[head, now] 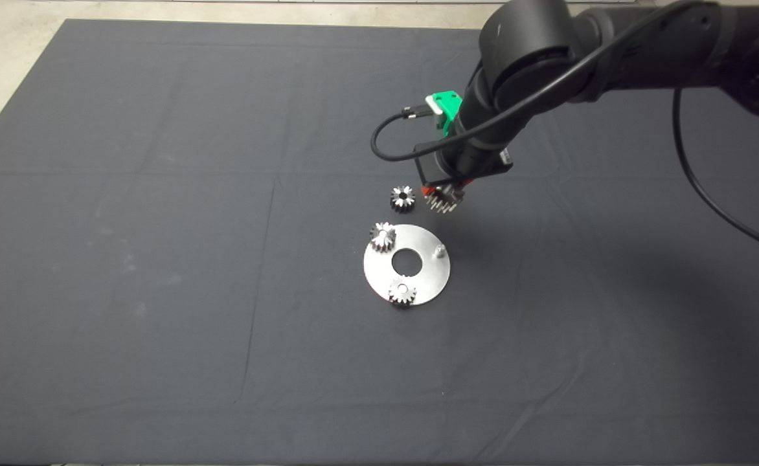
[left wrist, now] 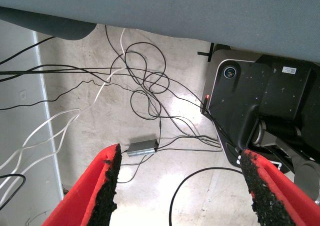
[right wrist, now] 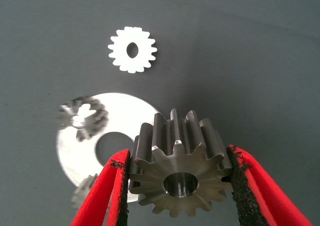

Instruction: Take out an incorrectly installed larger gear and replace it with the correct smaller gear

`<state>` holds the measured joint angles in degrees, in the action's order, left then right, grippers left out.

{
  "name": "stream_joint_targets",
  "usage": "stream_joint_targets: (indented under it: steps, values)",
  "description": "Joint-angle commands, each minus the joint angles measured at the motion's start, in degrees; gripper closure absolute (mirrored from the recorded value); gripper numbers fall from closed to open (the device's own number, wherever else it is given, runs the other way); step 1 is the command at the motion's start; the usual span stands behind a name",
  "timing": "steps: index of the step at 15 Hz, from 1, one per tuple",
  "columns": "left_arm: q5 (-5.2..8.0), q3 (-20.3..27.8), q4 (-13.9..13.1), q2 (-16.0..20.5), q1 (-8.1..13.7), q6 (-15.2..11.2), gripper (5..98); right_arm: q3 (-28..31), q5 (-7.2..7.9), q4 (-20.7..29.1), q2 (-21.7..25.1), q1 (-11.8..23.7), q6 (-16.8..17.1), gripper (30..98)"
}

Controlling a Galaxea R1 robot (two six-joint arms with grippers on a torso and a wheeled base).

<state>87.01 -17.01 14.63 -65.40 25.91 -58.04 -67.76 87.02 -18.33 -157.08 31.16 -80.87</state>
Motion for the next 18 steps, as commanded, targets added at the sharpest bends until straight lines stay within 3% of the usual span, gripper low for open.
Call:
stream_joint_targets:
  steps: [1,5,8,18]
  values:
    - [0.26,0.67,0.58,-0.04,-0.33,-0.32,43.9,-1.92,6.76,1.99,13.91,-4.94,1.58,86.2]
    - [0.34,0.67,0.49,-1.45,-0.33,-1.73,43.9,-4.04,6.76,1.74,24.01,-11.61,4.27,86.3]
    - [0.35,0.74,0.49,-1.78,-0.33,-1.81,43.9,-3.8,6.76,1.46,26.33,-14.61,4.85,85.8]
    - [0.26,0.76,0.49,-1.88,-0.33,-2.17,43.9,0.36,6.79,1.63,25.05,-13.08,4.85,84.4]
